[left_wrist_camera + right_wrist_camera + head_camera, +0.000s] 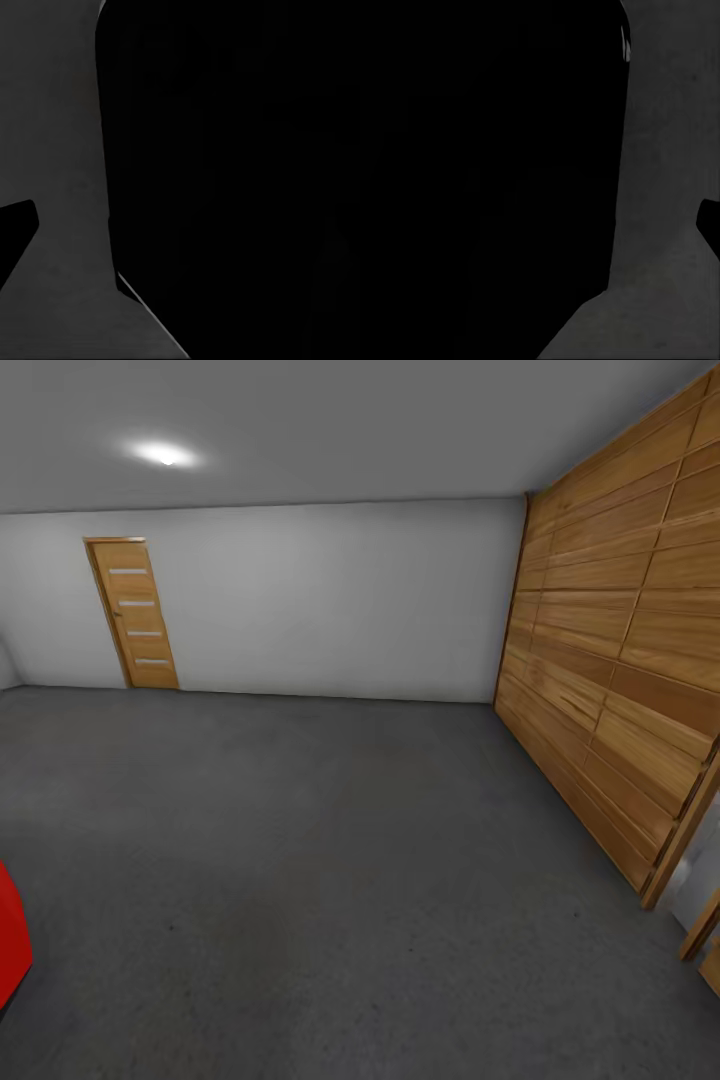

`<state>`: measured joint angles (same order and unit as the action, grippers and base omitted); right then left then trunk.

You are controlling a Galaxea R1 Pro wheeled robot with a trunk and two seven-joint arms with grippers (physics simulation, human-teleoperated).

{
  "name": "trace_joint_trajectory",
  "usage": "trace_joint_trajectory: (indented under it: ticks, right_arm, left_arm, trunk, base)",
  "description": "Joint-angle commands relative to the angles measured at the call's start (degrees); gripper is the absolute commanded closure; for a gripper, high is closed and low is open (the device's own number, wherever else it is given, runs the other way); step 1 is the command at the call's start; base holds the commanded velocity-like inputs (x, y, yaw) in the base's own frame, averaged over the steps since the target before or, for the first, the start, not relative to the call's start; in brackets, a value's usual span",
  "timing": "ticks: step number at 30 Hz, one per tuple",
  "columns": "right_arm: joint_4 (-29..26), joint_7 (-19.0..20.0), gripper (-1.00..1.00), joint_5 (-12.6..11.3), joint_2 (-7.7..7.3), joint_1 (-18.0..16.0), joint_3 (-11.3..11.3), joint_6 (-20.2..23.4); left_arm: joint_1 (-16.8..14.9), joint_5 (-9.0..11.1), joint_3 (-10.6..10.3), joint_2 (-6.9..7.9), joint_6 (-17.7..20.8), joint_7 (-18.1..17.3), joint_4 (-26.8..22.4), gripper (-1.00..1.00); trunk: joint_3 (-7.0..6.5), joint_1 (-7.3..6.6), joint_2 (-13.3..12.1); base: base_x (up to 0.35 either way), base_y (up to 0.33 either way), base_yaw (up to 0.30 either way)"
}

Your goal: Move the two storage containers from the living room to the garage. In the garage, place one container on the floor and stack the other container on top of it (either order is fine).

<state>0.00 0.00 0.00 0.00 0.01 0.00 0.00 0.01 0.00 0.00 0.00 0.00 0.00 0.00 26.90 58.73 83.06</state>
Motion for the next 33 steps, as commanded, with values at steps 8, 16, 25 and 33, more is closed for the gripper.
trace_joint_trajectory:
  ticks: [8, 16, 25, 33]
  right_arm:
    - [0.0, -0.06, -1.0, 0.51, -0.24, -0.06, 0.44, -0.15]
    - [0.0, -0.09, -1.0, 0.53, -0.69, -0.05, 0.53, -1.93]
    - [0.06, -0.09, -1.0, 0.38, -0.75, -0.06, 0.61, -4.43]
    - [0.09, -0.09, -1.0, 0.04, -0.21, -0.01, 0.38, -5.91]
  left_arm:
    - [-0.09, 0.82, 0.99, -1.31, -0.73, -0.44, -0.51, -1.0]
    - [-0.09, 3.38, 2.62, -2.43, -3.3, -0.33, -2.38, -1.0]
    - [-0.09, 4.85, 2.55, -2.48, -5.01, -0.04, -2.37, -1.0]
    - [-0.09, 4.92, 2.55, -2.47, -5.01, 0.08, -2.37, -1.0]
  trunk:
    - [0.03, 0.0, 0.02]
    - [0.03, 0.0, 0.02]
    - [0.03, 0.0, 0.02]
    - [0.03, 0.0, 0.02]
  base:
    - [0.0, 0.0, 0.0]
    - [0.05, 0.0, 0.0]
    - [0.287, 0.0, 0.0]
    - [0.32, 0.0, 0.0]
